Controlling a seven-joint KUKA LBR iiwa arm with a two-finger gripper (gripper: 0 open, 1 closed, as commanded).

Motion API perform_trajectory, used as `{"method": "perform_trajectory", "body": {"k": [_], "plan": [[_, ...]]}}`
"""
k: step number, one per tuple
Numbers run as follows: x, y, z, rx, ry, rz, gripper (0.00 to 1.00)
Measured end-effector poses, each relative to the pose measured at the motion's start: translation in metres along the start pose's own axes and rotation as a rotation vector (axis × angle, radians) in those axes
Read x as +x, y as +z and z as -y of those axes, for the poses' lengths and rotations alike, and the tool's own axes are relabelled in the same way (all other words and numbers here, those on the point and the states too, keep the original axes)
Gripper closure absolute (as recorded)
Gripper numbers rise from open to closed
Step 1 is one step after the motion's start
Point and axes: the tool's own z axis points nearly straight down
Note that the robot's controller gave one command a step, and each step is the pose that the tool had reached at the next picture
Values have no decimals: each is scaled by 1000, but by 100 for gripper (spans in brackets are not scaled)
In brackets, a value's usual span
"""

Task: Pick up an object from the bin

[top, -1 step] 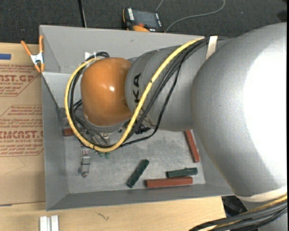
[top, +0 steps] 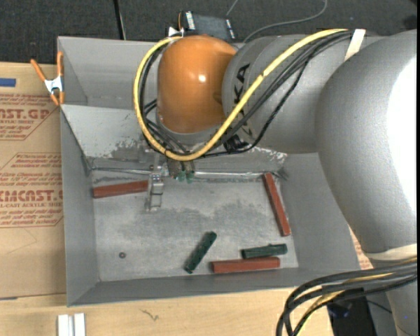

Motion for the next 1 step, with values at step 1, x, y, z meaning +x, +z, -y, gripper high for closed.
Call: {"method": "perform_trajectory", "body": {"k": [1], "plan": [[13, 106, 50, -1, 2, -8, 0]]}}
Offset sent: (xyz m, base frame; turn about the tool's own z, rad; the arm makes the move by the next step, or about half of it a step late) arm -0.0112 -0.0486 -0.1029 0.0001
